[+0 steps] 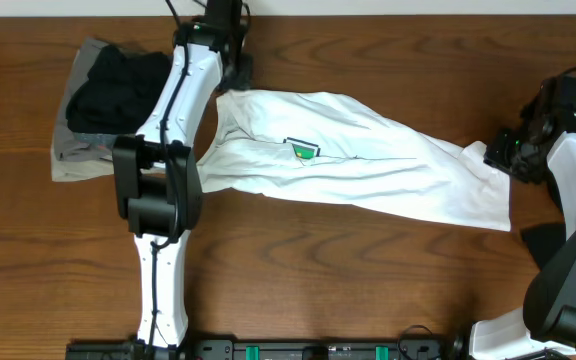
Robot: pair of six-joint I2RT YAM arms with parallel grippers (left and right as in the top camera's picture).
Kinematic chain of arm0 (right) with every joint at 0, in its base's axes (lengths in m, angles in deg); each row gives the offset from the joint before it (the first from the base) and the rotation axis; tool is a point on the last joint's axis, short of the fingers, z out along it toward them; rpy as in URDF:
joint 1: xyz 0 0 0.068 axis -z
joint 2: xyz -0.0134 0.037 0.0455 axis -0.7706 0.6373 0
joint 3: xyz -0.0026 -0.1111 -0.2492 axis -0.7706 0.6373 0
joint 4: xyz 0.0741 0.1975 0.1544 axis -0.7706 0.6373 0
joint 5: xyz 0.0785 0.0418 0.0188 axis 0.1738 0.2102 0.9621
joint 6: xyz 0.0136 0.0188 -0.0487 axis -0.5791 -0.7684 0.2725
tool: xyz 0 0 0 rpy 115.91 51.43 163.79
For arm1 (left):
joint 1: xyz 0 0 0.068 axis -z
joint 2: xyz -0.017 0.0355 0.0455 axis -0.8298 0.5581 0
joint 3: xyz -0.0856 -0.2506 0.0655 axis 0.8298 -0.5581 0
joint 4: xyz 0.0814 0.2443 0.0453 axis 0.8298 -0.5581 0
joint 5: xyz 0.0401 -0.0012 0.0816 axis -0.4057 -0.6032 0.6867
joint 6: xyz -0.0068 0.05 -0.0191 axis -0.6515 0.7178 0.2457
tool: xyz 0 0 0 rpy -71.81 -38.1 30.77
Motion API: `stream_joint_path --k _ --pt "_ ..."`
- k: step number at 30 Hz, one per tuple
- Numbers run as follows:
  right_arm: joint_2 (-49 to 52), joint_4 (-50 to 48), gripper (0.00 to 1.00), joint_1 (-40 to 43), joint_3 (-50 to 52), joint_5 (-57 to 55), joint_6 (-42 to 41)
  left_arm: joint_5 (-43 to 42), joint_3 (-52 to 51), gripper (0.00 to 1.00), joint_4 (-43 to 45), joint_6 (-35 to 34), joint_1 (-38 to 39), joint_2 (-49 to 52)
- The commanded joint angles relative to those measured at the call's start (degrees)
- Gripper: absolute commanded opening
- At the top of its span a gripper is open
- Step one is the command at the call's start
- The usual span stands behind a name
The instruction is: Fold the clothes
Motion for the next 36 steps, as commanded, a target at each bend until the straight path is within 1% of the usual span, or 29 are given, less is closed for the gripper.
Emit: stream_joint_path --k 1,3,9,12,18,19,20,23,24,27,32,36 --pt "0.00 -0.42 0.37 0.48 0.07 -0.81 0.52 -3.56 1.16 0.50 2.75 1.55 -0.15 -1.16" --pt "0.00 -0.37 0.37 0.48 0.07 -0.79 0.52 -4.48 1.05 0.54 4.57 1.66 -0.20 0.52" --pt "0.00 -0.37 0.37 0.48 0.07 -0.83 0.52 -4.48 1.05 0.55 7.39 4.66 -0.20 5.07" --pt "0.00 -0.37 0.38 0.48 0.07 -0.81 0.52 -4.48 1.05 0.55 6.69 4.63 -0.20 5.70" --pt "0.00 -0.42 0.38 0.48 0.07 -0.81 0.52 -4.44 1.03 0.53 4.17 7.02 -0.20 6.58" --pt "0.00 -0.37 0.38 0.48 0.07 -0.81 0.52 -4.44 1.03 0.48 4.17 7.21 -0.20 6.84" --pt "0.00 -0.35 0.37 0.48 0.07 -0.79 0.52 -4.46 1.03 0.40 4.15 7.17 -0.20 6.95" --pt "0.00 -0.15 0.37 0.48 0.07 -0.79 0.52 -4.48 1.05 0.08 4.15 7.10 -0.13 6.93" --pt "0.00 -0.13 0.37 0.48 0.07 -0.79 0.52 -4.48 1.11 0.06 4.13 6.84 -0.13 6.58" --pt "0.00 -0.09 0.37 0.52 0.07 -0.81 0.52 -4.46 1.53 0.06 4.92 5.25 -0.17 4.37" --pt "0.00 -0.09 0.37 0.52 0.07 -0.79 0.52 -4.48 2.10 0.06 10.21 0.59 -0.85 -0.98" --pt "0.00 -0.07 0.37 0.55 0.07 -0.81 0.52 -4.50 2.08 0.06 11.63 0.17 -0.94 -3.04"
